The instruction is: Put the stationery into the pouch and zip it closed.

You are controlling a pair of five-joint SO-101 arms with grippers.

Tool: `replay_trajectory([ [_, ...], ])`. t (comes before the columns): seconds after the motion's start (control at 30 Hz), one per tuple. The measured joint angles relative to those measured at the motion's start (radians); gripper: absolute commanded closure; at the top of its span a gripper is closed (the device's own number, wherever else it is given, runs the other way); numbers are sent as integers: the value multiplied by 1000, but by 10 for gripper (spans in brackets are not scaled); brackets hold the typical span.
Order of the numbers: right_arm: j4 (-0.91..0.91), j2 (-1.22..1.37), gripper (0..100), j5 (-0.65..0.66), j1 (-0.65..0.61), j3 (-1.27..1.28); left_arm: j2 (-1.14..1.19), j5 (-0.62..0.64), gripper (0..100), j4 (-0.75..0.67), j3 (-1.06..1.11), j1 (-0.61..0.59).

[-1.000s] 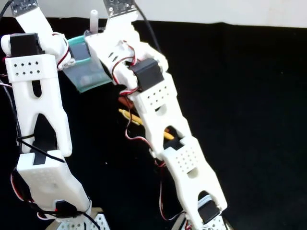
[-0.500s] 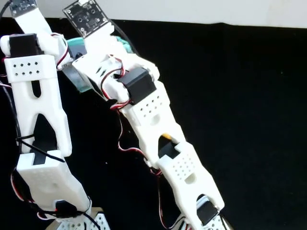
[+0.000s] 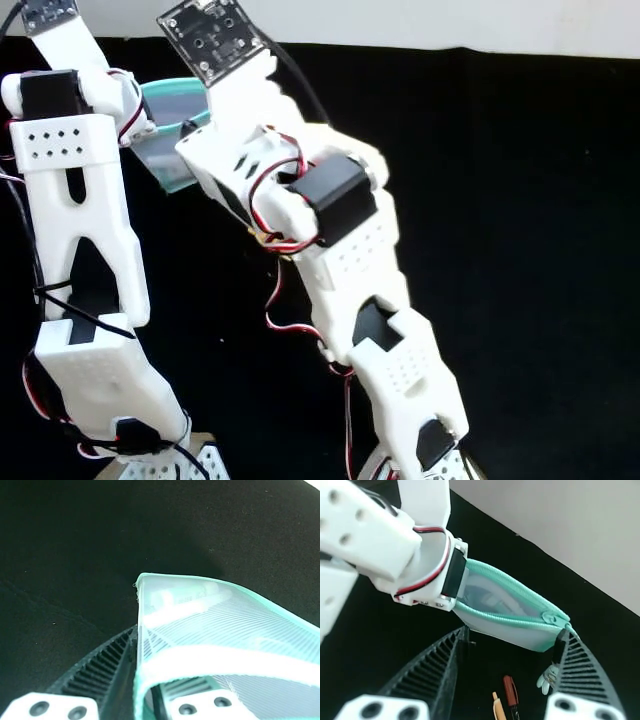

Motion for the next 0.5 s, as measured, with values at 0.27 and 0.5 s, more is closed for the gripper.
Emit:
replay_trajectory([
  [0.27, 2, -6, 731, 15, 68, 0, 0, 0, 993, 0, 0, 0],
  [0.5, 2, -69, 731, 71, 127, 176, 0, 0, 993, 0, 0, 0],
])
